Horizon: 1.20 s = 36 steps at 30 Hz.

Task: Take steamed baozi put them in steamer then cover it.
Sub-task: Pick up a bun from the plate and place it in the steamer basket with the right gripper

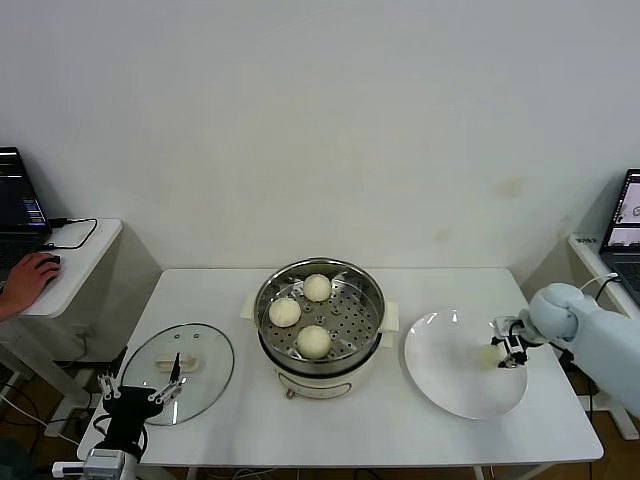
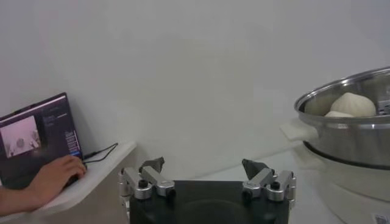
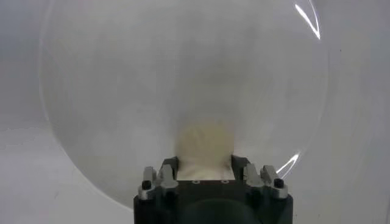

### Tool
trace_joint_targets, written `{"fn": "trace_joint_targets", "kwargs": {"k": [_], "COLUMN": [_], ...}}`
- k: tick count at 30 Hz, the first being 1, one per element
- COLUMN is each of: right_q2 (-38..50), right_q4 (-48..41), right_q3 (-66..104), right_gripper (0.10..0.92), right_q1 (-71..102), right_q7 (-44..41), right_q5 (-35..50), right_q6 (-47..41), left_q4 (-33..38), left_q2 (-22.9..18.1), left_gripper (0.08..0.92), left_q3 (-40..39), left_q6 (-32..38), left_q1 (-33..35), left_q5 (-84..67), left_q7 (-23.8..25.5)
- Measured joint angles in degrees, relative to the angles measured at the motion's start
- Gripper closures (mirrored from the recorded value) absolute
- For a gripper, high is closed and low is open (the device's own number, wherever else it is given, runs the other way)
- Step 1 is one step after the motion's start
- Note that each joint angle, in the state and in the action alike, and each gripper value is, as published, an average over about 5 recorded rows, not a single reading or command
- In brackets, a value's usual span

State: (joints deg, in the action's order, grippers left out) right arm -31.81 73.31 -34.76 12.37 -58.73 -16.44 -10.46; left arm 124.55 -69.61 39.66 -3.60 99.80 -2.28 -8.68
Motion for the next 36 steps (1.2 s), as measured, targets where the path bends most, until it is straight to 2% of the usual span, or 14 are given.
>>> {"fn": "trace_joint_targets", "kwargs": {"k": [8,17,26,36], "right_q2": [2.36,1.73,-7.6,-20.43], "right_q4": [3.47,10.11,13.6,12.61], "right_q3": [-4.64,-16.61,-29.09,-35.66], "right_gripper": [0.502,0.491,0.491,0.491], "right_q1": [-7.56,-27.05,-44.17,-46.85], "right_q7": [-0.53,0.48,5.04,10.82], "right_q5": [4.4,15.72,31.79,43.48], "right_q6": [-1.52,-5.55,-12.48,-20.43], "left_q4": [0.61,0.91,0.79,0.38], "left_q2": [0.34,0.5,0.37,-0.37], "left_gripper": [0.177,0.177,0.177,0.177], "left_q3": [-0.26,-0.69,-0.72,0.58], "left_q6": [-0.22,-0.2,0.22,1.2], "left_q1": [-0.6,-1.07,-1.9,-1.47], "left_q5": [-0.03,-0.07,0.64,1.42], "left_q7": [0.08,0.08,0.02,-0.27]}}
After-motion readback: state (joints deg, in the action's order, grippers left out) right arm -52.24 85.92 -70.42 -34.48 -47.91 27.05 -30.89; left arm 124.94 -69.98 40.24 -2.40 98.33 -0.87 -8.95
